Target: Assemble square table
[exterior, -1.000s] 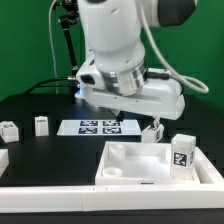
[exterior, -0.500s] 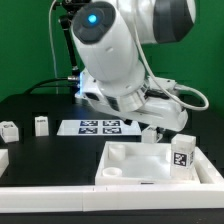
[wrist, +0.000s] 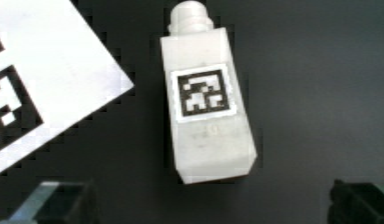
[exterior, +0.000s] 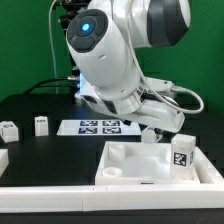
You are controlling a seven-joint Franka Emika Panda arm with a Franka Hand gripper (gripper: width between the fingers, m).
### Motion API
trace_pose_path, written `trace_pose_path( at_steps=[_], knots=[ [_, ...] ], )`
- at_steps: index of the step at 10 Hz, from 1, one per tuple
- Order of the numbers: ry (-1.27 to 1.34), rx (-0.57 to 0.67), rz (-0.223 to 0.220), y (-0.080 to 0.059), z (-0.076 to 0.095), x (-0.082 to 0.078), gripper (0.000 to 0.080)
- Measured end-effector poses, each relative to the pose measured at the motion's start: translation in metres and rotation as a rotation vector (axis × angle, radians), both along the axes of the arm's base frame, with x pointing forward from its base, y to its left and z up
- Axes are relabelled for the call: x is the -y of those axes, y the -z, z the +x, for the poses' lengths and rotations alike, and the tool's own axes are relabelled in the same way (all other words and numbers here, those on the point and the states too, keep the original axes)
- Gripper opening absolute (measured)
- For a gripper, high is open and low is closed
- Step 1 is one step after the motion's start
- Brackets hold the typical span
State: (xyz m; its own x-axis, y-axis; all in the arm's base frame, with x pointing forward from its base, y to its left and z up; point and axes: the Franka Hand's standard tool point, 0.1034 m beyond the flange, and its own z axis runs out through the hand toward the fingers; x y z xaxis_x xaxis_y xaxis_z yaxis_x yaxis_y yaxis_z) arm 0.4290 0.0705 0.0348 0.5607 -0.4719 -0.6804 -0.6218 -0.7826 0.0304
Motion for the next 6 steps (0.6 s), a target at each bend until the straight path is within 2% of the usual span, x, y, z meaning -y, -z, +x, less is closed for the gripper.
trace_pose_path(
  at_steps=[2, 3, 5, 6],
  knots=[
    [0.037, 0.003, 0.016, 0.017, -0.022, -0.009, 0.0649],
    [0.044, 0.004, 0.008, 0.023, -0.03, -0.011, 0.0649],
    [0.063, -0.012, 0.015, 0.03, -0.045, -0.021, 0.0649],
    [0.065, -0.009, 0.013, 0.03, -0.043, -0.02, 0.0649]
  ],
)
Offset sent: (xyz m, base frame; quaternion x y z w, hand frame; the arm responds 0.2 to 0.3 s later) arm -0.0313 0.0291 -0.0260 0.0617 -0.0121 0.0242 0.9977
